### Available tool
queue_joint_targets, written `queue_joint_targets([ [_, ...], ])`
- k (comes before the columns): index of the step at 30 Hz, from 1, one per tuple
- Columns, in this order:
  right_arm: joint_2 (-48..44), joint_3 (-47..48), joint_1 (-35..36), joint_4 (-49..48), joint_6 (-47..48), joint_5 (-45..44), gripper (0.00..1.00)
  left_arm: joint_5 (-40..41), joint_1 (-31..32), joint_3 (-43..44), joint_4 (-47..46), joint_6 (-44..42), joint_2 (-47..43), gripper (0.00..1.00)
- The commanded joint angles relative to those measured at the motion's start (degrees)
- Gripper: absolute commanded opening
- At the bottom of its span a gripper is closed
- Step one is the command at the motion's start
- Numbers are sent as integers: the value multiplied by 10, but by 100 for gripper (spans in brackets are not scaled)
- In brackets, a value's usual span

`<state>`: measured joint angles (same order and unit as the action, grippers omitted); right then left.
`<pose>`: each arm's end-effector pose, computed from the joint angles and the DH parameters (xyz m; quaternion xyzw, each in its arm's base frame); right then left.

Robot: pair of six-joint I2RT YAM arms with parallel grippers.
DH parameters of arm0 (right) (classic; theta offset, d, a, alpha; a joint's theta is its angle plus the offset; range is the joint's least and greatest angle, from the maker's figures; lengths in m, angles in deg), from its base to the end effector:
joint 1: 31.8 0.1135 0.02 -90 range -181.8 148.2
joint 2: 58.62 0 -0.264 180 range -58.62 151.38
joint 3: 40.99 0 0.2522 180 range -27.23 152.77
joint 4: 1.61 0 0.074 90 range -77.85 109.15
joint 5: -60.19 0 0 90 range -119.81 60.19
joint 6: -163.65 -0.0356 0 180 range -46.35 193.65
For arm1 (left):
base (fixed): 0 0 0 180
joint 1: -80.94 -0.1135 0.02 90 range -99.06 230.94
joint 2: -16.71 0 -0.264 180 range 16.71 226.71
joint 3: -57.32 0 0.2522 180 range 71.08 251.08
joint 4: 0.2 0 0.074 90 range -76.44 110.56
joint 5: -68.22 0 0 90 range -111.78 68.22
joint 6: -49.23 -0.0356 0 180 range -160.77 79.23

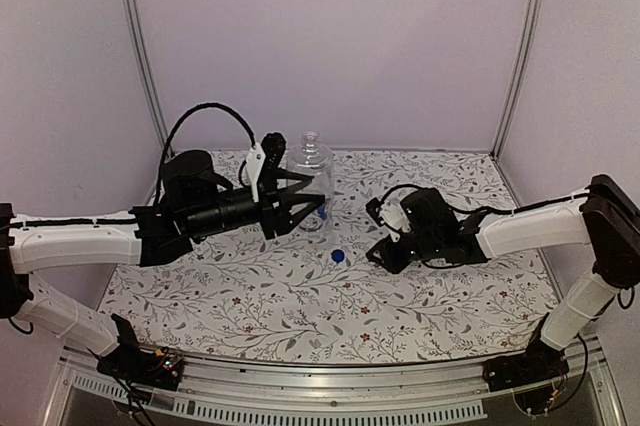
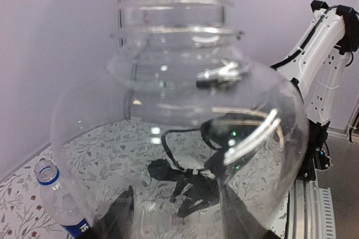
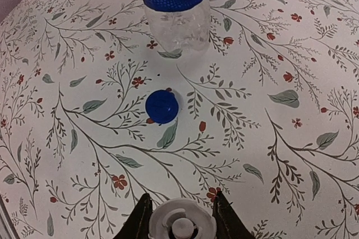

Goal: Unscrew the bottle caps

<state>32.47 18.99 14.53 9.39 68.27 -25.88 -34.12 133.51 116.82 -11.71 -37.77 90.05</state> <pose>0.2207 0.2347 0.1737 -0.3325 0.8508 0.2051 0.3514 0.1750 -0.2412 0.3017 0.3682 0.6199 -0.3896 0.5730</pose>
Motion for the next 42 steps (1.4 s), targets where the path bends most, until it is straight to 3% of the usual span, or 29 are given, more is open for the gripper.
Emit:
queue_joint_targets([
  [1,43,22,-3,-23,2,-22,13,6,-6,2,0,-6,-13,51],
  [10,104,30,-13,-25,5,-24,17,5,-6,2,2,-9,-14,52],
  [27,120,2,-45,-36,-11,-18,21,4,-6,3,6,-10,-10,53],
  [42,108,1,-47,-10,-17,-19,52,5,-6,2,8,-13,-16,54],
])
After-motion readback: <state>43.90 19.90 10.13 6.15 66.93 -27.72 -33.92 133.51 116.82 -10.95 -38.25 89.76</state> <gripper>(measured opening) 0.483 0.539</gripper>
